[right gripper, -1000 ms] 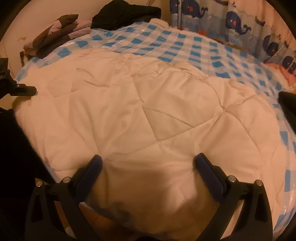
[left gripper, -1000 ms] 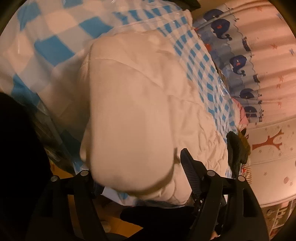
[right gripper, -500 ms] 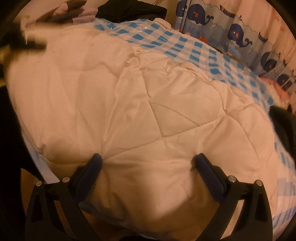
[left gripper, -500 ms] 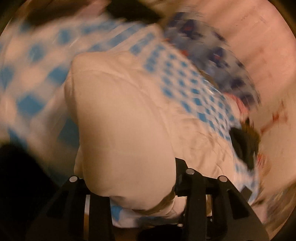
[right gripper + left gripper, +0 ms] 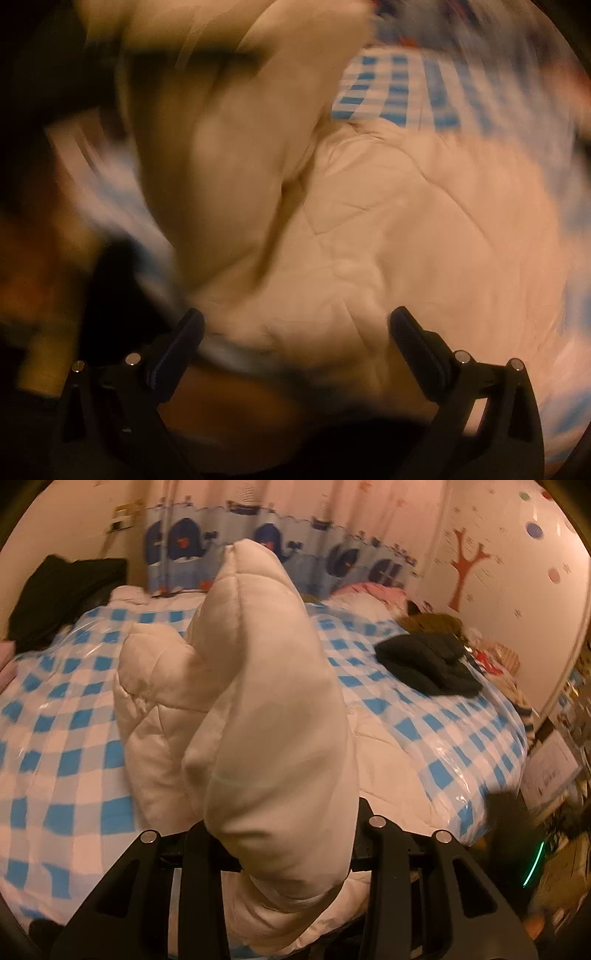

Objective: Fold large clothes

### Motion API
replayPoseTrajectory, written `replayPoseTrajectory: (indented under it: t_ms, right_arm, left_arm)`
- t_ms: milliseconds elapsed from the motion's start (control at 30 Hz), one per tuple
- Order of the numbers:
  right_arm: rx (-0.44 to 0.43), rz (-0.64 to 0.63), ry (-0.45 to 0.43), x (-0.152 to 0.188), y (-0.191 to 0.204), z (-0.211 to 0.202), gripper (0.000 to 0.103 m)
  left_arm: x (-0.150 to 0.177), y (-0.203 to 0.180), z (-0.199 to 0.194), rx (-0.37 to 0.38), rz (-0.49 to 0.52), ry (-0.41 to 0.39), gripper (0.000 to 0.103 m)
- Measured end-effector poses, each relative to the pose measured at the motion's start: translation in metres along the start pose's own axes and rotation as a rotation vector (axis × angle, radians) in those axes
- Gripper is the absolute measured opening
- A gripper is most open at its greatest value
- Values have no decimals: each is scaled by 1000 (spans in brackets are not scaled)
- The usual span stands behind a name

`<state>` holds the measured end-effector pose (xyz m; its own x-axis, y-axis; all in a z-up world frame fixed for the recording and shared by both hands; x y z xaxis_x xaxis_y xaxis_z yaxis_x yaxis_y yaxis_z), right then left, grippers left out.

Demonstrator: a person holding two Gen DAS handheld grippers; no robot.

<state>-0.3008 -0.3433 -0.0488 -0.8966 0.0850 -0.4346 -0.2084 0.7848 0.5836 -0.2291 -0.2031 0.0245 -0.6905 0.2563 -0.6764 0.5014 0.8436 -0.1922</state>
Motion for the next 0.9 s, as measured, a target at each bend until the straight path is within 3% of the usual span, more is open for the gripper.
replayPoseTrajectory:
  t_ms: [33,100,233,333,400,467,600,667,767,800,900]
  right_arm:
    - [-97,122,-51,-5,-33,-21,97]
    - [-198,271,-101,-12,-86,-40,97]
    - [-454,418,-116,-18,-142,-42,97]
    - [-481,451,-229,-26,-162,-66,97]
    - [-416,410,-328,-38,-165,-94,97]
    - [-386,326,-365,-54,-151,-113,97]
    - [-217,73,-283,-95,-97,-111,97]
    - [-48,-74,-155,-114,-66,-79,97]
    - [353,-194,24,-108,-62,-17,97]
    - [410,-223,49,-103,-66,-4,97]
    - [388,-153,16,-81,-81,-19,96]
  left_arm:
    - [0,-9,3,5,28,2,33]
    - [3,-32,8,12,96,5,33]
    - [26,-92,36,15,289,59,33]
    - [47,-130,71,-16,436,146,33]
    - [56,-147,92,-53,514,172,35]
    - [59,-155,106,-67,549,191,40]
    - [67,-171,114,-91,642,195,58]
    - [76,-175,110,-86,693,187,74]
    - [84,-184,95,-94,755,172,77]
    - [85,-181,80,-47,758,182,77]
    - [69,-146,28,118,621,153,76]
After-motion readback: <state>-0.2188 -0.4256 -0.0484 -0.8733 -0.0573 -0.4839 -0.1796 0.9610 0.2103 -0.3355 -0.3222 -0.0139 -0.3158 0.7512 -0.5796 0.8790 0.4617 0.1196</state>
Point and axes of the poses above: each gripper's, at about its wrist camera, not at the fingertips, and z roughly the way its jaws point, y to its left, x to its underside, the point moved 2 cm from there along z, roughly the way its jaws point, and after that the axes turned 4 degrees about y, right-handed, at the moved point
